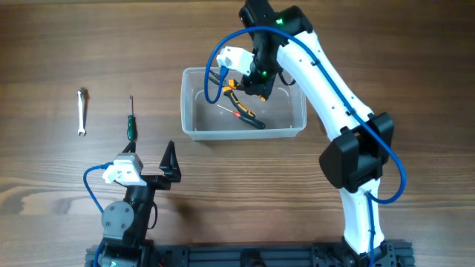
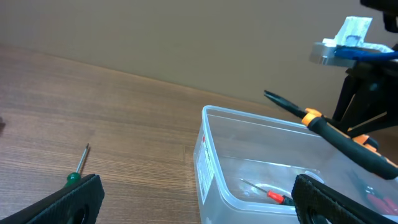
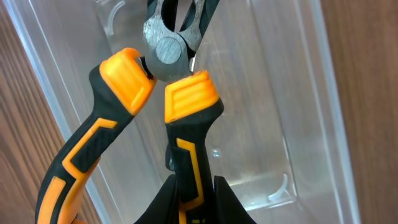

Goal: Pack container
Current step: 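Lift the pliers and carry them over the clear container, then lower the pliers into the container and open the right gripper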

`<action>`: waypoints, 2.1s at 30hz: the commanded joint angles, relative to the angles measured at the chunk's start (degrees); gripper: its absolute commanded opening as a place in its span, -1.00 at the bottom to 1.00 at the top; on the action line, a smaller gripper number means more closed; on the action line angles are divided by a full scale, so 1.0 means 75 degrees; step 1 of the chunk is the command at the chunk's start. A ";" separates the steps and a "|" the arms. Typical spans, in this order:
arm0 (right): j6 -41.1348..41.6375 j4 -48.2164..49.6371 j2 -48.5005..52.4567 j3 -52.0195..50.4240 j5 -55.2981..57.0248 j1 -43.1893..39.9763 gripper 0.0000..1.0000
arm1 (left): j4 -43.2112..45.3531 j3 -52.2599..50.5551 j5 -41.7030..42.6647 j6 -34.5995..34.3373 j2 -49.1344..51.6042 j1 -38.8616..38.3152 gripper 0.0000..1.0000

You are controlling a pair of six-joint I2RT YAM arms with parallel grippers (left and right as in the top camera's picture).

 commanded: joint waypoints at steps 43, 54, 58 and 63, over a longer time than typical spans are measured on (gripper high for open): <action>0.0641 0.0513 0.0857 -0.1195 -0.0583 0.0044 -0.46 | 0.0020 -0.0047 -0.0076 0.0160 -0.0055 0.0055 0.99; 0.1338 0.0504 0.0740 -0.0487 0.0562 -0.0038 0.76 | 0.0023 -0.0047 -0.0076 0.0157 -0.0055 0.0055 0.99; 0.1550 0.0484 0.0405 0.0041 0.0708 -0.0198 0.99 | 0.0020 -0.0047 -0.0076 0.0157 -0.0055 0.0055 0.99; 0.2165 0.0446 -0.0239 0.1046 0.1309 -0.0638 1.00 | 0.0020 -0.0047 -0.0076 0.0157 -0.0055 0.0055 0.99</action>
